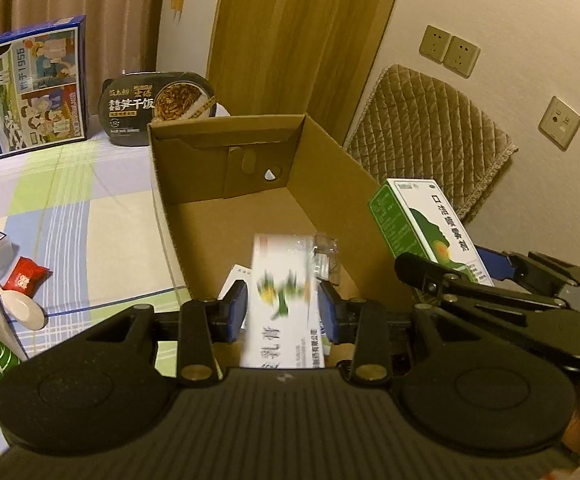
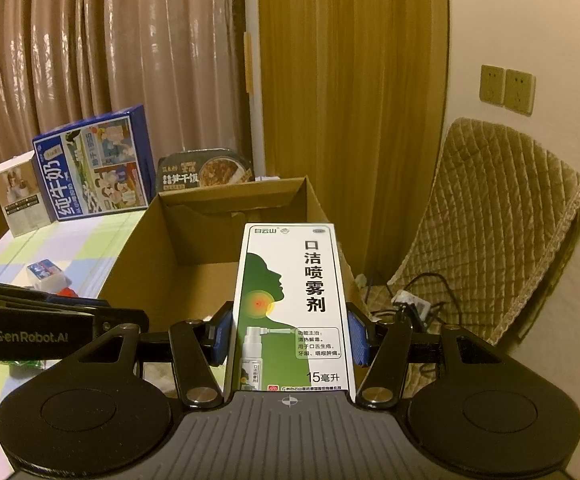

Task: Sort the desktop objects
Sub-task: 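Open both grippers to drop the two boxes into the cardboard box, then withdraw both tools from the box toward the table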

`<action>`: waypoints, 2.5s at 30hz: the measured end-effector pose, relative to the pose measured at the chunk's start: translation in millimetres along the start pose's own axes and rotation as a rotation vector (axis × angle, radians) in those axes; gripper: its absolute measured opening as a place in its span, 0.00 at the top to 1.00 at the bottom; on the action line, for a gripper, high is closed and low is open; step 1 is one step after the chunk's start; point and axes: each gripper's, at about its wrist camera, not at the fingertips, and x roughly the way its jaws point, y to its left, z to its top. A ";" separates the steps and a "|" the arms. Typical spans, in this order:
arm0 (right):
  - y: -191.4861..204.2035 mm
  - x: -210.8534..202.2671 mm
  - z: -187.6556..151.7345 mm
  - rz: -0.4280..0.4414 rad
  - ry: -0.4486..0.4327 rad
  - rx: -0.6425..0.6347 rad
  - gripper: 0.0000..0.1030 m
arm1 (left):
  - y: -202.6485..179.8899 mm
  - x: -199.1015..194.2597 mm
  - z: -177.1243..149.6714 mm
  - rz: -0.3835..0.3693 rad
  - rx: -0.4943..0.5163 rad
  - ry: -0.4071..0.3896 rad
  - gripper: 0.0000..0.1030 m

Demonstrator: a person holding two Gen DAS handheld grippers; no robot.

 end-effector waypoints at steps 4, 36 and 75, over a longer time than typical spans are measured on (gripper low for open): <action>0.3 1.0 -0.3 0.005 0.003 -0.001 0.49 | 4.6 -2.5 -2.3 0.008 -0.012 -0.005 0.69; 15.7 -18.6 -0.3 0.058 -0.027 0.052 0.25 | 51.0 -47.3 -38.4 0.075 -0.118 -0.029 0.57; 165.2 -82.1 -13.1 0.265 -0.074 -0.106 0.06 | 159.6 -198.3 -121.6 0.402 -0.200 0.010 0.01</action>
